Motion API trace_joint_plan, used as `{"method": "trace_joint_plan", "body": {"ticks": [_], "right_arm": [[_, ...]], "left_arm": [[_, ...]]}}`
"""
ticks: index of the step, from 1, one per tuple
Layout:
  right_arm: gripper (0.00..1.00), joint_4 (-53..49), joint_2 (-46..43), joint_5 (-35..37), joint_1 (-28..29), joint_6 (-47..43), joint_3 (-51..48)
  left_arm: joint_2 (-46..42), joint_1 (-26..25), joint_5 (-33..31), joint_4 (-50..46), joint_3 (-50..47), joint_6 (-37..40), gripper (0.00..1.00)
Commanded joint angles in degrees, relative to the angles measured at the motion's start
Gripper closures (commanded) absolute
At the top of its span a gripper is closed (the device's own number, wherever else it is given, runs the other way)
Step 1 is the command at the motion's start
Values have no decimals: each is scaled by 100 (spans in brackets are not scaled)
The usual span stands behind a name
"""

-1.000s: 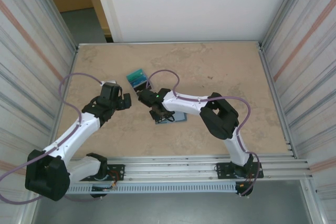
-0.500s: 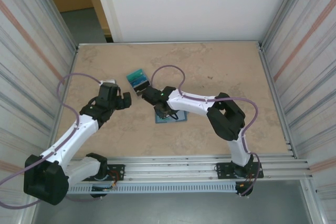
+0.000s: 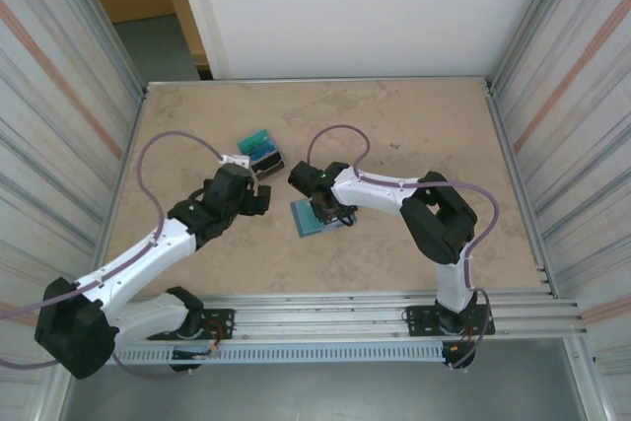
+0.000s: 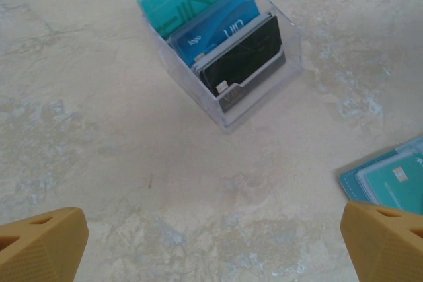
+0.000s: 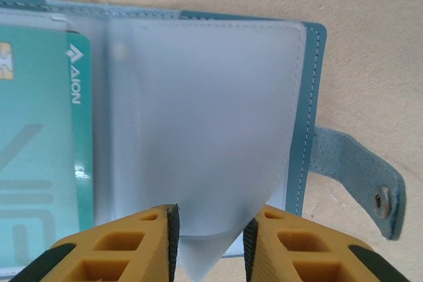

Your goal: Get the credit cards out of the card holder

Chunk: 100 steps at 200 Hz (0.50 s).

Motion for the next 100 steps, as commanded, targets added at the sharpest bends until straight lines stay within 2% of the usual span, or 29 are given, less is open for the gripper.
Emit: {"method": "trace_joint_plan", "body": {"ticks": [1, 54, 100], "right_arm": [[66, -17, -254, -7, -50, 151, -110], [64, -72, -578, 71, -111, 149, -107], [65, -157, -937, 347, -156, 208, -208]], "left_arm": [[75, -205, -192, 118, -78, -272, 1], [290, -588, -225, 107, -230, -865, 1], [698, -1046, -510, 122, -174, -1009, 1]]}}
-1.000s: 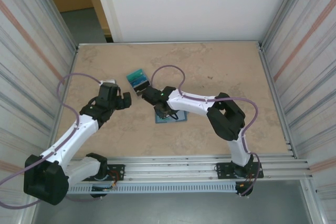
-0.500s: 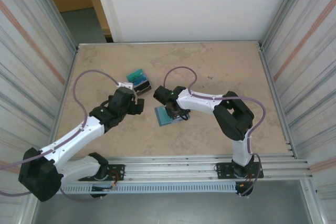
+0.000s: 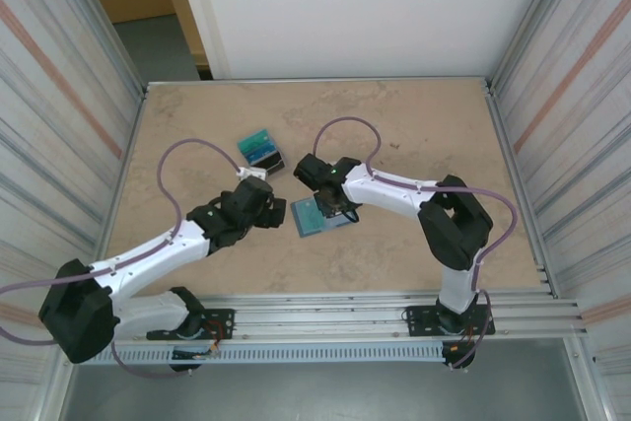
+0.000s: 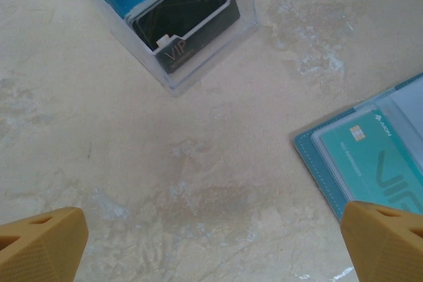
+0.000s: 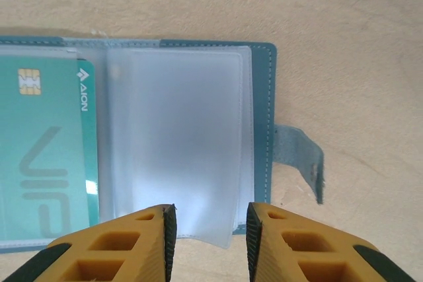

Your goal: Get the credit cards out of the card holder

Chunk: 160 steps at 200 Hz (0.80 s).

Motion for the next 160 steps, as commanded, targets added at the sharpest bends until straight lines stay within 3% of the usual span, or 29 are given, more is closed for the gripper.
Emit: {"method": "trace_joint_plan", "body": {"ticks": [1, 38, 106, 160], "right_arm": [[65, -186, -362, 279, -52, 199, -117], [66, 119, -773, -296, -221, 286, -306], [67, 1362, -910, -2674, -827, 481, -808], [68, 1626, -368, -3084, -910, 525, -684]], "left_arm": [[268, -222, -338, 15, 15, -265, 1], [858, -551, -575, -136, 222, -884, 1], [1489, -608, -576, -84, 364, -1085, 1], [1868, -605, -429, 136, 337, -1054, 1]]}}
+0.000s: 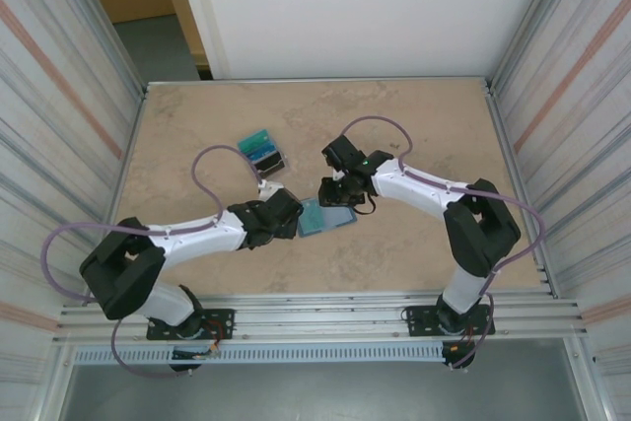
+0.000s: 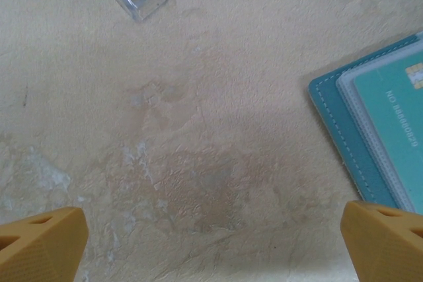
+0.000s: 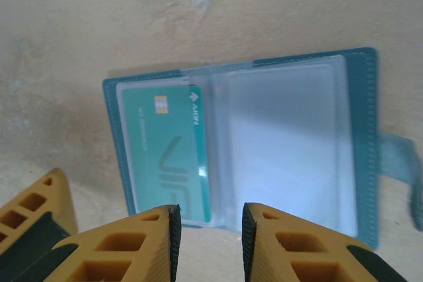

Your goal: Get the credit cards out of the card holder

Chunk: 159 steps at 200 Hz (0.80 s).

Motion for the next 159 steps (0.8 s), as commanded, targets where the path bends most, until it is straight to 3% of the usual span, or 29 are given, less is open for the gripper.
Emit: {"method": "trace_joint_plan", "body": {"ticks": [1, 159], "right_arm": [[68, 176, 299, -413, -26, 110, 105], [69, 461, 943, -713, 0, 288, 27]], "left_arm": [[165, -58, -13, 121, 116, -100, 1], [701, -59, 134, 418, 266, -100, 1]]}}
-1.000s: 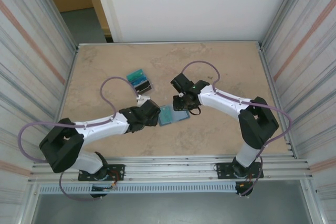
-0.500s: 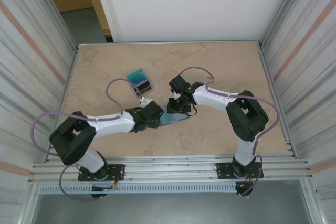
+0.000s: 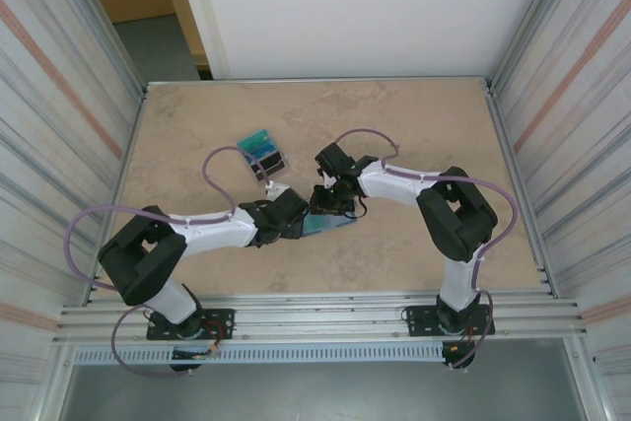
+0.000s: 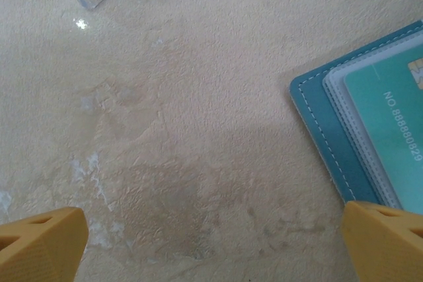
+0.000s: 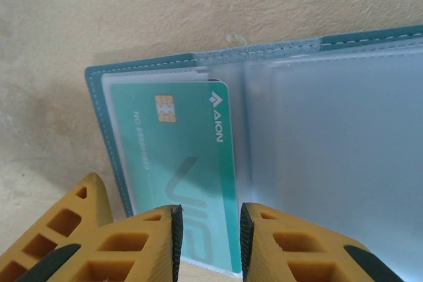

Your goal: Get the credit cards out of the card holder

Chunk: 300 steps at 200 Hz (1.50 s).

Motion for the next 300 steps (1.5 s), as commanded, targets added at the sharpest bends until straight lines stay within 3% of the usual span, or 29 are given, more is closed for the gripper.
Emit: {"method": "trace_joint_plan", "body": {"ticks": [1, 107, 197, 300], "right_arm": [[69, -52, 116, 18, 1, 116, 27], [72, 270, 226, -477, -18, 280, -45], [75, 1739, -338, -1866, -326, 729, -906], [81, 2781, -466, -2413, -406, 1193, -1370]], "left_arm": [[102, -61, -32, 10, 147, -95, 1], [375, -62, -32, -265, 150, -224, 1], [520, -63, -248, -604, 288, -226, 1], [552, -47, -493, -828, 480, -65, 1]]}}
